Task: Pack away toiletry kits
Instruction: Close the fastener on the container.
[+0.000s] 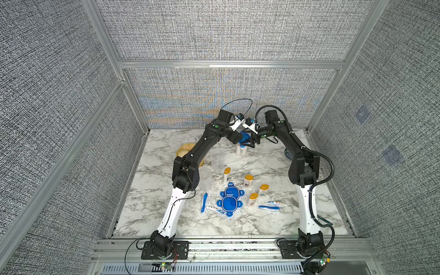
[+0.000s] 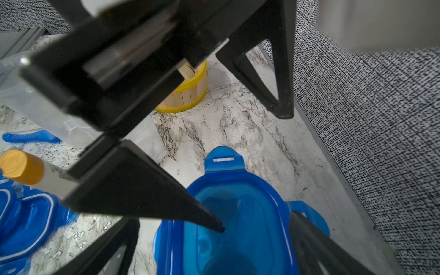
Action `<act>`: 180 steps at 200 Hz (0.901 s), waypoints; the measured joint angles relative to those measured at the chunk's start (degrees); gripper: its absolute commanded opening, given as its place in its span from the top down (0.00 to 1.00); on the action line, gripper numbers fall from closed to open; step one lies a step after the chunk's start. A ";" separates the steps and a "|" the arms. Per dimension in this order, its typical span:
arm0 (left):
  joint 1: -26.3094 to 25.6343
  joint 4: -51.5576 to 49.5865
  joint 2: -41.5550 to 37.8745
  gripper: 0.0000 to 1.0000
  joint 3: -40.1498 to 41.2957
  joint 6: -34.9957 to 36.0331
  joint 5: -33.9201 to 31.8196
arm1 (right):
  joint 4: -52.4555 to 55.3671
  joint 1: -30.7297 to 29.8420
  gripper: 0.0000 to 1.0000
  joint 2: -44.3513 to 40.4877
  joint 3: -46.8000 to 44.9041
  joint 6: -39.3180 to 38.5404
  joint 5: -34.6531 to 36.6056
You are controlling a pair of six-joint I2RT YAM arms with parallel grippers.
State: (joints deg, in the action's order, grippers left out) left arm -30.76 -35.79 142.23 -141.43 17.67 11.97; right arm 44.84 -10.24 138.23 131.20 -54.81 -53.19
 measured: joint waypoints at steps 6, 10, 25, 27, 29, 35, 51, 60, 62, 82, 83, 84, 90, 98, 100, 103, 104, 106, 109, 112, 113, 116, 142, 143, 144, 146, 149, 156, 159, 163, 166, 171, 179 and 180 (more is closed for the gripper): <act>0.11 0.00 0.00 0.07 0.00 -0.04 0.00 | 0.20 0.09 0.01 0.15 0.00 -0.55 -0.26; 0.17 0.00 0.00 0.07 0.00 -0.15 -0.02 | 0.26 0.13 0.01 0.22 0.00 -0.79 -0.50; 0.50 0.00 0.00 0.07 0.00 -0.15 -0.02 | 0.24 0.31 0.01 0.55 0.00 -1.33 -1.14; 0.52 0.00 0.00 0.07 0.00 -0.17 -0.02 | 0.22 0.33 0.01 0.63 0.02 -1.49 -1.20; 0.52 0.00 0.00 0.07 0.00 -0.17 -0.02 | 0.15 0.35 0.01 0.70 0.04 -1.62 -1.27; 0.59 0.00 0.00 0.07 0.00 -0.17 -0.02 | -0.17 0.42 0.01 1.01 0.15 -1.92 -1.49; 0.66 0.07 0.00 0.07 0.00 -0.33 -0.02 | -1.09 0.46 0.01 2.14 0.96 -1.99 -2.27; 0.63 0.11 0.00 0.07 0.00 -0.33 0.00 | -1.64 0.44 0.01 2.93 1.68 -1.99 -2.62; 0.63 0.11 0.00 0.07 0.00 -0.33 0.04 | -1.75 0.44 0.01 3.13 1.92 -1.99 -2.67; 0.59 0.42 0.00 0.08 0.00 -0.31 0.00 | -3.21 0.44 0.01 4.57 3.43 -1.79 -2.73; 0.59 0.46 0.00 0.07 0.00 -0.31 0.02 | -3.28 0.44 0.01 4.59 3.45 -1.77 -2.73; 0.59 0.46 0.00 0.07 0.00 -0.31 0.02 | -3.32 0.44 0.01 4.61 3.45 -1.75 -2.73; 0.59 0.50 0.00 0.08 0.00 -0.31 0.00 | -3.74 0.42 0.01 4.72 3.50 -1.68 -2.78; 0.59 0.55 0.00 0.07 0.00 -0.31 0.02 | -4.20 0.39 0.01 4.72 3.26 -1.60 -2.89; 0.59 0.55 0.00 0.07 0.00 -0.28 0.02 | -4.33 0.39 0.01 4.66 3.10 -1.60 -2.95; 0.59 0.52 0.00 0.08 0.02 -0.28 0.02 | -4.61 0.42 0.01 4.55 2.82 -1.57 -3.02; 0.59 0.52 0.00 0.08 0.02 -0.28 0.02 | -4.66 0.42 0.01 4.52 2.75 -1.60 -3.04; 0.59 0.52 0.00 0.08 0.02 -0.26 0.02 | -4.83 0.42 0.01 4.42 2.54 -1.62 -3.15; 0.59 0.52 0.00 0.08 0.02 -0.22 0.02 | -5.05 0.44 0.01 4.22 2.21 -1.60 -3.21; 0.59 0.52 0.00 0.08 0.02 -0.17 0.02 | -5.25 0.44 0.01 4.02 1.81 -1.62 -3.28; 0.59 0.52 0.00 0.08 0.04 -0.17 0.02 | -5.27 0.44 0.01 3.98 1.73 -1.62 -3.30; 0.59 0.52 0.00 0.08 0.09 -0.15 0.02 | -5.46 0.44 0.01 3.74 1.31 -1.57 -3.39; 0.59 0.28 -0.17 0.08 0.68 -0.09 0.13 | -6.60 0.28 0.01 0.04 -4.52 -1.49 -3.63; 0.59 0.24 -0.17 0.08 0.70 -0.09 0.13 | -6.69 0.28 0.01 -0.24 -4.94 -1.46 -3.63; 0.59 0.22 -0.20 0.08 0.70 -0.09 0.15 | -6.73 0.26 0.01 -0.35 -5.14 -1.46 -3.63; 0.59 0.15 -0.20 0.08 0.72 -0.09 0.20 | -6.75 0.22 0.01 -0.74 -5.68 -1.51 -3.58; 0.59 0.13 -0.20 0.08 0.76 -0.09 0.20 | -6.95 0.17 0.01 -1.29 -6.45 -1.46 -3.58; 0.57 0.15 -0.20 0.08 0.81 -0.11 0.20 | -7.41 0.09 0.01 -2.58 -8.33 -1.42 -3.19; 0.57 0.13 -0.22 0.08 0.81 -0.11 0.22 | -7.61 0.02 0.01 -3.08 -9.05 -1.42 -2.93; 0.57 0.11 -0.24 0.08 0.81 -0.11 0.22 | -8.11 0.00 0.01 -3.74 -10.01 -1.40 -2.80; 0.57 0.11 -0.24 0.08 0.83 -0.09 0.20 | -8.33 -0.04 0.01 -4.31 -10.82 -1.40 -2.62; 0.59 0.11 -0.24 0.08 0.83 -0.09 0.15 | -8.68 -0.07 0.01 -5.03 -11.85 -1.33 -2.49; 0.59 0.11 -0.24 0.08 0.83 -0.09 0.20 | -9.05 -0.11 0.01 -6.21 -13.38 -0.96 -2.05; 0.59 0.13 -0.24 0.08 0.83 -0.09 0.17 | -9.07 -0.11 0.01 -6.32 -13.51 -0.96 -2.03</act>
State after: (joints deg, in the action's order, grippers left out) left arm -30.17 -35.66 141.99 -140.59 17.58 12.14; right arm 35.77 -10.35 131.92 117.69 -55.77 -55.22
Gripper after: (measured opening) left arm 0.922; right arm 0.989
